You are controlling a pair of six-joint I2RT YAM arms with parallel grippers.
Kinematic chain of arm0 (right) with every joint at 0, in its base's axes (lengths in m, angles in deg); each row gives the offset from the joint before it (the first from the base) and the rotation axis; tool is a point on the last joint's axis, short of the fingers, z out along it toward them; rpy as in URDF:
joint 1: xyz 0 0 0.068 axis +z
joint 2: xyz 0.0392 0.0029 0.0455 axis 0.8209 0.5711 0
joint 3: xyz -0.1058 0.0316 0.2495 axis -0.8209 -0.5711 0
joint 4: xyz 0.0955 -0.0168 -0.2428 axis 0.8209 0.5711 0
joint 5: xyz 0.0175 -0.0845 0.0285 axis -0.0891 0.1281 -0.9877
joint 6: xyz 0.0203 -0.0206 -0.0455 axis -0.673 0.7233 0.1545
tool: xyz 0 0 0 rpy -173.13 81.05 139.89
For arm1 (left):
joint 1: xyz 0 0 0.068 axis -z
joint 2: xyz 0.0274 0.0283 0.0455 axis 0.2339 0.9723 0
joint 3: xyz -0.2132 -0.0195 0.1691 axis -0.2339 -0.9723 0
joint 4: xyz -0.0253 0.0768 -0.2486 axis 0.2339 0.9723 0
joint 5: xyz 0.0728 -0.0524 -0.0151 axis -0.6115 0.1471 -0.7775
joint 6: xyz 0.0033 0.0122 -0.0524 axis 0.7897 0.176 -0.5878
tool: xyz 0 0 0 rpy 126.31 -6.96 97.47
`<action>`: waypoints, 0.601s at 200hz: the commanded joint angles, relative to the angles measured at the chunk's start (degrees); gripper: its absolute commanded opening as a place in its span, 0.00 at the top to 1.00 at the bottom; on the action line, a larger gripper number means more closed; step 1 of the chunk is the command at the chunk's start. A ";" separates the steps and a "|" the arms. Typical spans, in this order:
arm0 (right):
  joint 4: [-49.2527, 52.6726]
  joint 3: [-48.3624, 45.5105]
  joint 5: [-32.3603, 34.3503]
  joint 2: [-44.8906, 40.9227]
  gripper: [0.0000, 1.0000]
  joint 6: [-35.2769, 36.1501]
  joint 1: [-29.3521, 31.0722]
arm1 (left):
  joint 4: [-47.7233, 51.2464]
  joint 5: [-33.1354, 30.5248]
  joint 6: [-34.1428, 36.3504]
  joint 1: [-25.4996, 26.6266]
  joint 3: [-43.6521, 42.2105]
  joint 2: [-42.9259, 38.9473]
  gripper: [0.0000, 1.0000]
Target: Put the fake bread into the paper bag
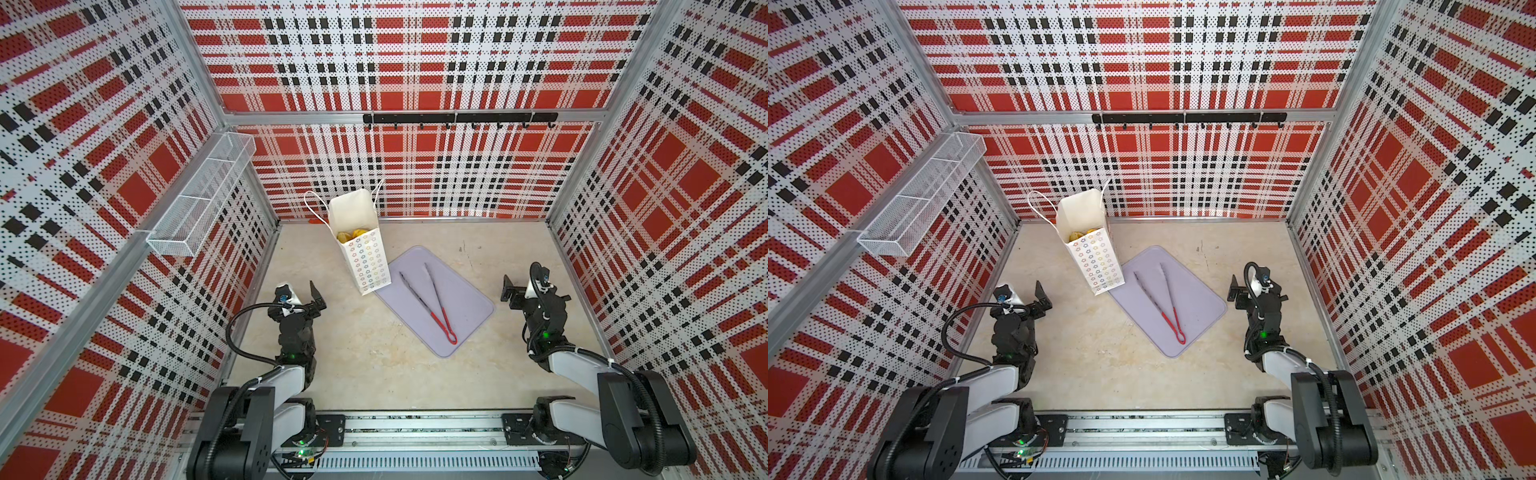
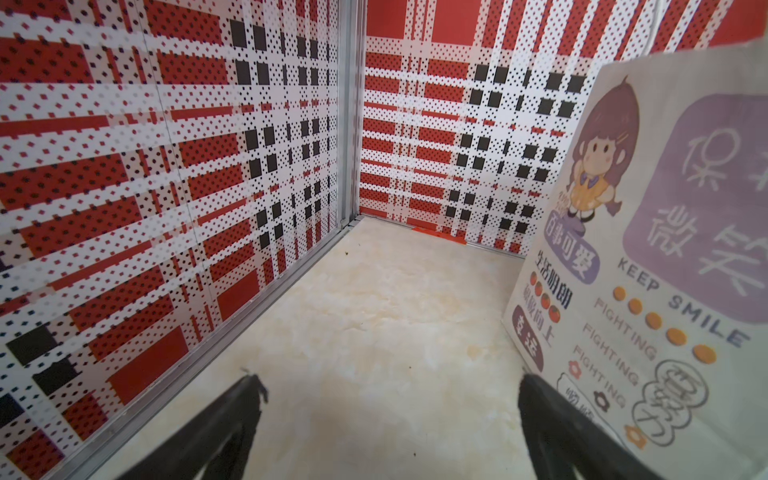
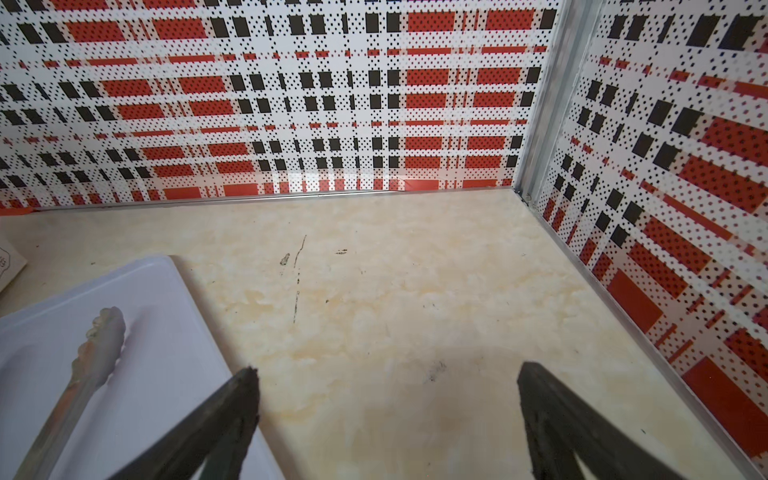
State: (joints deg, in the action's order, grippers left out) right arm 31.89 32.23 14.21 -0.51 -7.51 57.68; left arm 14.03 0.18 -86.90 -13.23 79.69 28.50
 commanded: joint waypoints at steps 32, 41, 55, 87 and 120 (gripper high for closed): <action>-12.22 -3.49 0.30 4.08 0.00 1.62 -0.74 | -11.53 0.61 2.70 1.23 1.39 7.25 0.02; -13.83 -3.92 0.32 5.30 0.00 1.52 -0.74 | -13.13 1.58 2.58 1.29 1.37 8.13 0.02; -14.40 -3.64 -0.19 6.07 0.00 1.74 -0.79 | -15.64 2.60 2.67 1.55 1.41 9.88 0.02; -20.43 -3.76 -0.81 10.47 0.00 2.14 -0.91 | -24.22 3.13 3.89 2.57 0.65 15.97 0.02; -26.50 -3.79 -1.80 16.61 0.00 1.98 -0.96 | -31.24 3.53 5.92 3.69 0.61 22.72 0.02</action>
State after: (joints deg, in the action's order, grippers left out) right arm 13.40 28.85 13.60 12.60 -6.33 57.28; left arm -7.85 2.91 -83.73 -10.43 80.26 47.82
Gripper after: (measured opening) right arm 0.999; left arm 0.982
